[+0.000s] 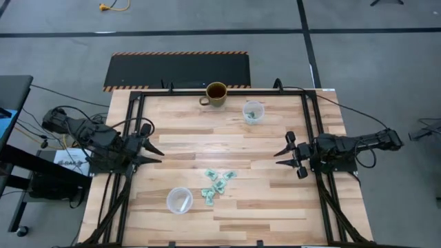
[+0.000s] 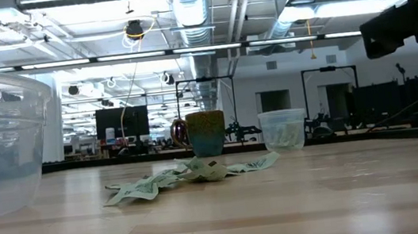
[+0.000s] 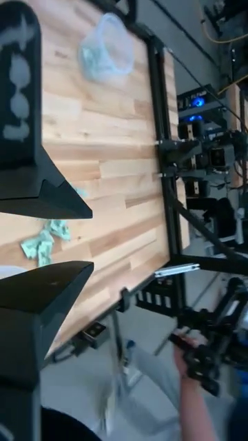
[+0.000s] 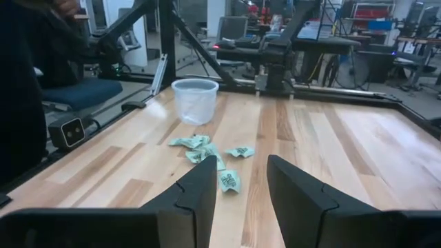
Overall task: Pick and place items into bin
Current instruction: Put the stevia packet into the bottom transparent bin
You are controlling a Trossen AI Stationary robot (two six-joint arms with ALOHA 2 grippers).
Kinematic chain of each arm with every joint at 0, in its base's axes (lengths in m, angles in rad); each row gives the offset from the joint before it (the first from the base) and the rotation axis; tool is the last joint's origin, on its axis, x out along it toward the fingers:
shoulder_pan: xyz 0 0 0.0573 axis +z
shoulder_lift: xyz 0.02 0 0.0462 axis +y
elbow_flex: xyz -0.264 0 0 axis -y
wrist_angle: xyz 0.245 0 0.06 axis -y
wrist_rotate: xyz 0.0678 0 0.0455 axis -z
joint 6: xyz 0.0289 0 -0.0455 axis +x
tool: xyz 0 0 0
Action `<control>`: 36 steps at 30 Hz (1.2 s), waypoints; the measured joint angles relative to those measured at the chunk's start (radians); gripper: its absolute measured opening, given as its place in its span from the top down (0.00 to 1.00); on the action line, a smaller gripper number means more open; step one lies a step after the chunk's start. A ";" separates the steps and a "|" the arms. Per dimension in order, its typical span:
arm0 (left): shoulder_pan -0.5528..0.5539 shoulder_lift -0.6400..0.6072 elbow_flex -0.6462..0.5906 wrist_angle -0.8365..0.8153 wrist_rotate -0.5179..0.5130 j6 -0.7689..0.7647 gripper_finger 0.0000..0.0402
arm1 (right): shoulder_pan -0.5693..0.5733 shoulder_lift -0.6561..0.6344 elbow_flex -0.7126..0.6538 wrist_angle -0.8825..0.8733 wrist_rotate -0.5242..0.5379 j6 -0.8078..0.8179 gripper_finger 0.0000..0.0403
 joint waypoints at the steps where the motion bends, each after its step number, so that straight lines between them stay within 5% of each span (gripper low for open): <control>1: 0.000 0.017 0.017 -0.010 0.000 0.021 0.76 | 0.000 0.000 0.000 0.000 0.000 0.000 0.69; 18: 0.189 0.115 0.086 -0.092 -0.073 0.109 0.76 | 0.000 0.000 0.000 0.000 0.000 0.000 0.69; 27: 0.284 0.359 0.085 -0.084 0.140 0.174 0.75 | 0.000 0.000 0.000 0.000 -0.001 0.000 0.69; 36: 0.304 0.603 0.141 -0.177 0.292 0.465 0.75 | 0.000 0.000 0.000 0.001 -0.001 0.000 0.69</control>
